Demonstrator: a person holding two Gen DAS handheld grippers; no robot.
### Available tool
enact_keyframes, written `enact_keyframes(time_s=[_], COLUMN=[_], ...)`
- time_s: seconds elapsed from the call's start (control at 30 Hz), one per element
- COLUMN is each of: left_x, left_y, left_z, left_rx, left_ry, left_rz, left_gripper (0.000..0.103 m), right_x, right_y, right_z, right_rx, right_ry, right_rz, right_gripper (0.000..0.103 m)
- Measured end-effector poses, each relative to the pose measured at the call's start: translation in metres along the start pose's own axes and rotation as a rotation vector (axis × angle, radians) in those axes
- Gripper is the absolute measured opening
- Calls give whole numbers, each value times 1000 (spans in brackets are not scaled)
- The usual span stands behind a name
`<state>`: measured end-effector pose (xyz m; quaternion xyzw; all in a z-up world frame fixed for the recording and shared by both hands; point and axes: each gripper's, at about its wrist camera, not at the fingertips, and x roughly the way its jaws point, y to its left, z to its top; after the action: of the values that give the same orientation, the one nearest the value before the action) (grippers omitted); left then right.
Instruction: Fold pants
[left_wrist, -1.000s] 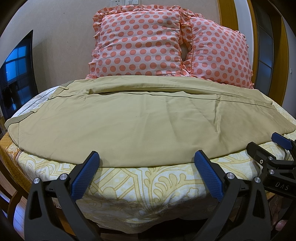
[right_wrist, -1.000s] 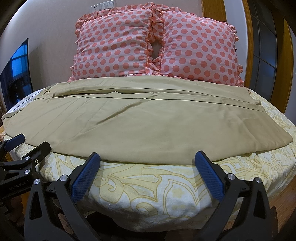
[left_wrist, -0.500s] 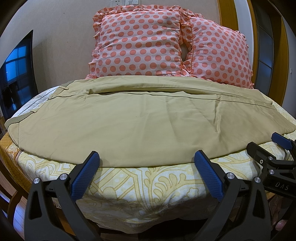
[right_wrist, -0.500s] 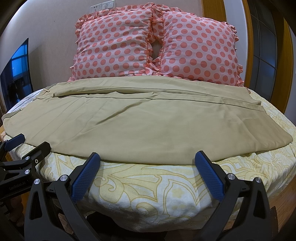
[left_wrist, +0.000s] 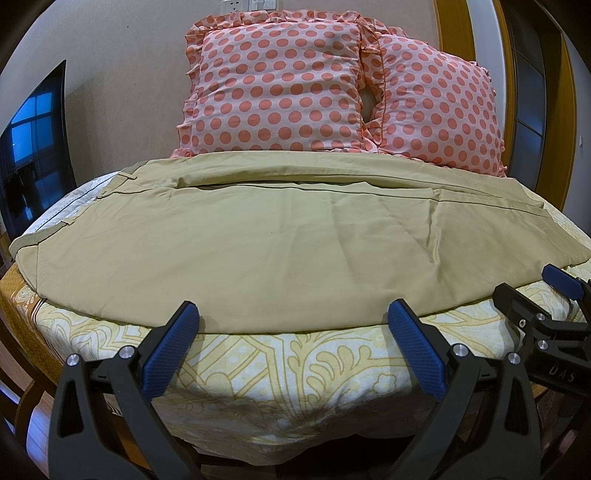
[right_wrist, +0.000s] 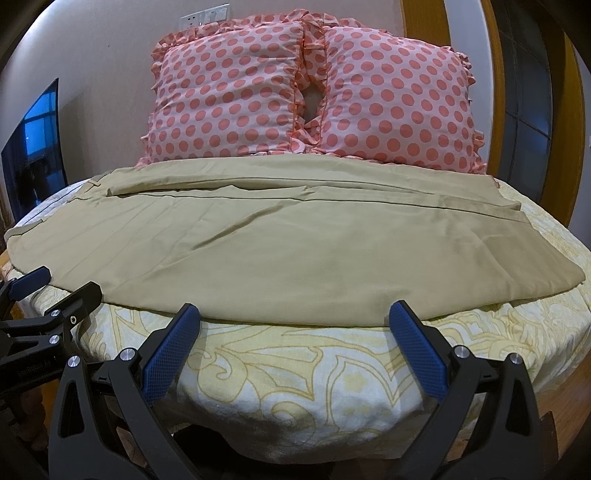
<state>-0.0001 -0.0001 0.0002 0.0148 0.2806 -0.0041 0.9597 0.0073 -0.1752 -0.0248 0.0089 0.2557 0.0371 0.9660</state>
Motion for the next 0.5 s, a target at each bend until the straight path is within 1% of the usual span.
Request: enact_keyframes(time_s=[0.07, 0.13, 0.17, 0.2, 0.27, 0.33, 0.37, 0.4, 0.43, 0.47, 0.5], left_x=[0, -3, -7, -12, -22, -25, -21, -18, -8, 1, 13], left_y=[0, 2, 4, 6, 11, 18, 19, 23, 27, 29, 32], left_z=[1, 6, 10, 16, 33, 58, 69, 80, 96, 106, 118], left_rx=[6, 10, 10, 8, 4, -10, -17, -25, -38, -49, -63], left_ry=[10, 35, 28, 7, -43, -98, -111, -122, -123, -116, -107], left_rz=[-2, -14, -18, -16, 0, 25, 31, 41, 63, 73, 77], left_gripper=[101, 101, 101, 101, 101, 101, 101, 101, 101, 101, 101], right_x=[-1, -1, -2, -6, -10, -6, 4, 13, 25, 45, 58], right_y=[0, -7, -12, -27, -54, -93, -120, -138, -157, -183, -199], right_z=[0, 11, 16, 28, 54, 92, 115, 129, 143, 162, 172], right_rx=[-6, -5, 10, 48, 101, 163, 206, 235, 262, 302, 327], right_ry=[-4, 45, 50, 34, -4, -33, -34, -31, -25, -7, 8], right_rz=[7, 55, 78, 101, 77, 34, 4, -22, -48, -78, -88], right_gripper=[102, 102, 102, 102, 102, 102, 102, 102, 102, 102, 102])
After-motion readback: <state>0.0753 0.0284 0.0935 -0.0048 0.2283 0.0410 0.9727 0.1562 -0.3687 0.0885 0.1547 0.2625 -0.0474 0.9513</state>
